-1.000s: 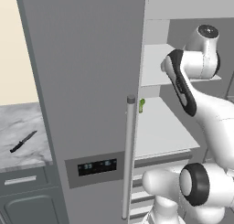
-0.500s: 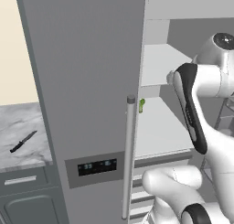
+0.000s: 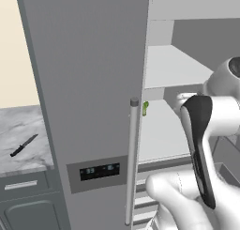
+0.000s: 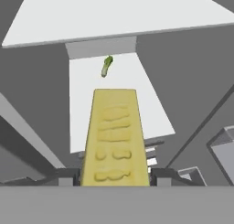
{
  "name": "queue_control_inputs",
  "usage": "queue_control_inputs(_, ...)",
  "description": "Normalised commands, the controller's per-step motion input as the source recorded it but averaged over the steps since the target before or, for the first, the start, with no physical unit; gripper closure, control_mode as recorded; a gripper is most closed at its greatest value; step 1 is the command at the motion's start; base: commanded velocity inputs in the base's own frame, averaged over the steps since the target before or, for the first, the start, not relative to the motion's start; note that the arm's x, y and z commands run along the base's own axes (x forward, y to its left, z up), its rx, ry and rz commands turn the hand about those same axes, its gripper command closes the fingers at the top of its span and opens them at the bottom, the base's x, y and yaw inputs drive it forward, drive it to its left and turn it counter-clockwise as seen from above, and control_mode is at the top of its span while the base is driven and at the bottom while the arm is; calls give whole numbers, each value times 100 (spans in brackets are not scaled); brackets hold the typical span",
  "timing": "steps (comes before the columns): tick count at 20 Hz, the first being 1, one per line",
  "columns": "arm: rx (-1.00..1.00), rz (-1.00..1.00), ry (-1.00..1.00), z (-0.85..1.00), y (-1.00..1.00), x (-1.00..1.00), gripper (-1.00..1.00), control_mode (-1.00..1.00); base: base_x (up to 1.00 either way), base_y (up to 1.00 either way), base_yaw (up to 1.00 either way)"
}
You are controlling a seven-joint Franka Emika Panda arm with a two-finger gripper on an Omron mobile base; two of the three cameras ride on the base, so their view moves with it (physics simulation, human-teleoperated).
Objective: Retrieve the butter from the fridge and place it on a plate on the dining table. Then retrieve the butter knife by the fridge and place it near the plate.
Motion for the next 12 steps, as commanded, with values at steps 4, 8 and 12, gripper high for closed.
queue_control_inputs(4,0,0,3,-47,0,-37,100,-100,0,0,0)
queue_control_inputs(8,0,0,0,-46,5,-23,100,-100,0,0,0)
queue_control_inputs(12,0,0,0,-49,13,-12,100,-100,0,0,0)
